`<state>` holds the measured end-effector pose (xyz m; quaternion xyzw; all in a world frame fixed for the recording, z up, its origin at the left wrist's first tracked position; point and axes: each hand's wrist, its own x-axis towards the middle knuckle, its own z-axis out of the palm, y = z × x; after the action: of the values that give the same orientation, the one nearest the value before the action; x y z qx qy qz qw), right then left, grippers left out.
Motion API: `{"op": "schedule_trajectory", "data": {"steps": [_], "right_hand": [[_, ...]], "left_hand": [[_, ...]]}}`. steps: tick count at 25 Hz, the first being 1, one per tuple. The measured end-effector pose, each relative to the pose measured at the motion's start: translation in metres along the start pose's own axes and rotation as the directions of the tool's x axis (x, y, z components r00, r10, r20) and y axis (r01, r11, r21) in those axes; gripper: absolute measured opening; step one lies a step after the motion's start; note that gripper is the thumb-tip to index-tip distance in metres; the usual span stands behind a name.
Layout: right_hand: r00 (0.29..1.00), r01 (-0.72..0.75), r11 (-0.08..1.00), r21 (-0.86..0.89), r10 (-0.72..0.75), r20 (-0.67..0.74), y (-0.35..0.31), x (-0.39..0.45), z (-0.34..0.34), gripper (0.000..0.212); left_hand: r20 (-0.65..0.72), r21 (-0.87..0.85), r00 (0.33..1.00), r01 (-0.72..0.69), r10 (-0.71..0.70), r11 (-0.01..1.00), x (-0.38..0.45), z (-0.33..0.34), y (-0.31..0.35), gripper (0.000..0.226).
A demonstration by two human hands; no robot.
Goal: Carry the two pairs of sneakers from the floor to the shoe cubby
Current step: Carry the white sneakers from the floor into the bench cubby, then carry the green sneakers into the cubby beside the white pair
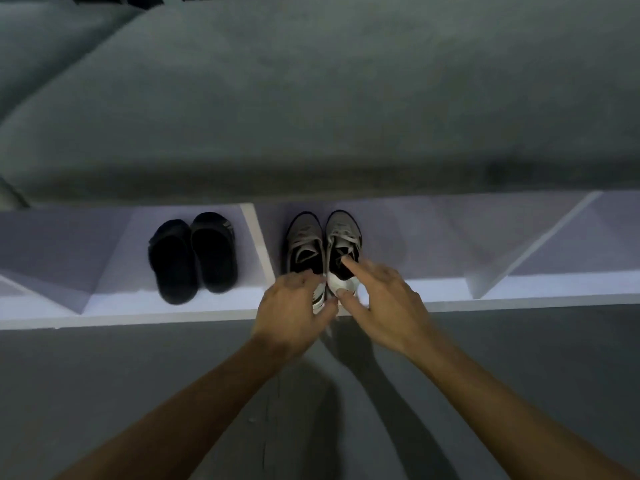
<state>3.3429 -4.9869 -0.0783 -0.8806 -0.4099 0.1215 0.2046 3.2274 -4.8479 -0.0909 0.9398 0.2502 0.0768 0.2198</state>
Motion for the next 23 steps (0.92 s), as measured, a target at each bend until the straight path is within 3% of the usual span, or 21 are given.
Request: {"op": "schedule_trajectory", "data": {"steps": [3, 6, 13, 15, 18, 23], "right_hand": [[0.999, 0.050, 0.999, -0.001, -0.050, -0.021, -0.079, -0.042, -0.094, 0.046], [0.995, 0.098, 0.995, -0.035, -0.098, 0.009, -0.164, -0.049, -0.194, 0.051], [0.944, 0.312, 0.945, -0.096, -0.298, 0.142, -0.402, -0.060, -0.389, 0.068], [0.917, 0.372, 0.926, -0.072, -0.354, 0.183, -0.475, -0.081, -0.421, 0.068], [0.849, 0.481, 0.877, 0.019, -0.471, 0.238, -0.593, -0.113, -0.447, 0.066], [0.661, 0.705, 0.697, 0.132, -0.713, 0.234, -0.784, -0.147, -0.433, 0.064]], "left_hand": [[-0.034, -0.008, 0.999, 0.020, -0.020, 1.000, -0.041, -0.108, 0.044, 0.038], [0.021, 0.080, 1.000, 0.015, -0.017, 0.997, -0.065, -0.225, 0.074, 0.056], [-0.037, 0.178, 0.962, 0.271, -0.269, 0.946, -0.114, -0.522, 0.118, 0.076], [-0.137, 0.171, 0.931, 0.359, -0.339, 0.917, -0.153, -0.595, 0.118, 0.080], [-0.356, 0.120, 0.838, 0.480, -0.414, 0.869, -0.232, -0.694, 0.095, 0.074], [-0.436, -0.080, 0.601, 0.716, -0.670, 0.694, -0.360, -0.826, 0.017, 0.089]]}}
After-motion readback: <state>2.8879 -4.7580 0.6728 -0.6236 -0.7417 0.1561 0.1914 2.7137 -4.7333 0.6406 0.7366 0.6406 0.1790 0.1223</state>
